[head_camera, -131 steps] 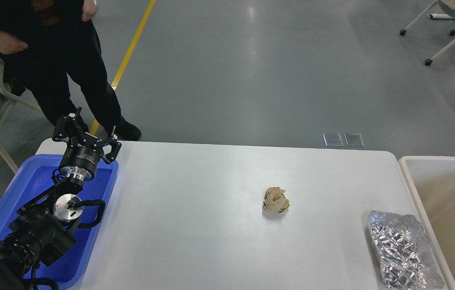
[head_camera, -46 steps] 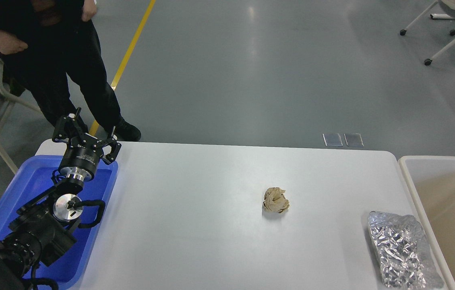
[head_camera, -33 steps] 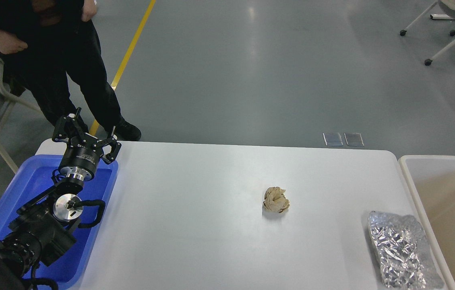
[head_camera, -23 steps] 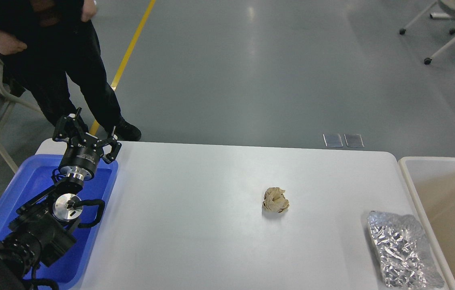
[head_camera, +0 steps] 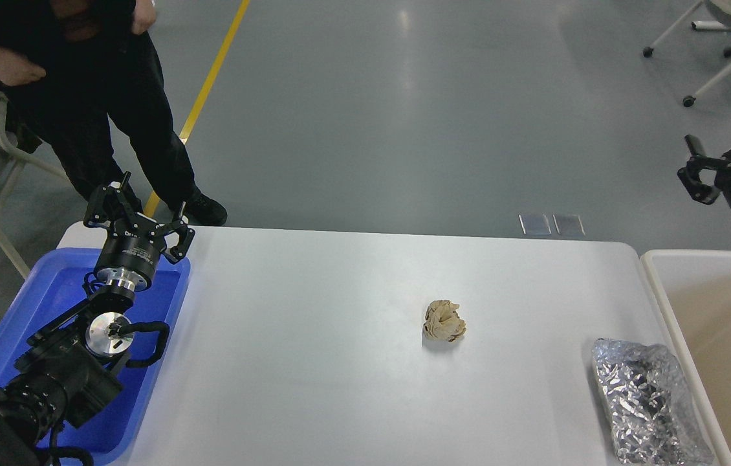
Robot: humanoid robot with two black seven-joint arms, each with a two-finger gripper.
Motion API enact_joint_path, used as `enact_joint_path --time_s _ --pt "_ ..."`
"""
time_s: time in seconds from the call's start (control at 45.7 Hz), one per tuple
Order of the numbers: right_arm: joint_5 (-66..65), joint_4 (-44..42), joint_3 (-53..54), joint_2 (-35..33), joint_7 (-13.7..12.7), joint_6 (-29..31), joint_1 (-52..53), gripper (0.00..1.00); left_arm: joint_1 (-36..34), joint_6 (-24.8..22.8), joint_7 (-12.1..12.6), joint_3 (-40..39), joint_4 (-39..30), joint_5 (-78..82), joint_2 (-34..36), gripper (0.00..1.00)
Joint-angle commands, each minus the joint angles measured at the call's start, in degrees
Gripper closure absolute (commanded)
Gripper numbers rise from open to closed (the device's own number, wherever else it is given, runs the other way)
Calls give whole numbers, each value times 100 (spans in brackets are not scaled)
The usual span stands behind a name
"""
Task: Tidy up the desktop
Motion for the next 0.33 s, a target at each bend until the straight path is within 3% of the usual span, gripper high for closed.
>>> enact_joint_path --time_s 0.0,0.306 --pt "-18 85 340 822 339 58 -931 1 0 0 0 0 0 1 0 0" --pt "-35 94 613 866 339 366 -1142 1 0 0 0 0 0 1 0 0"
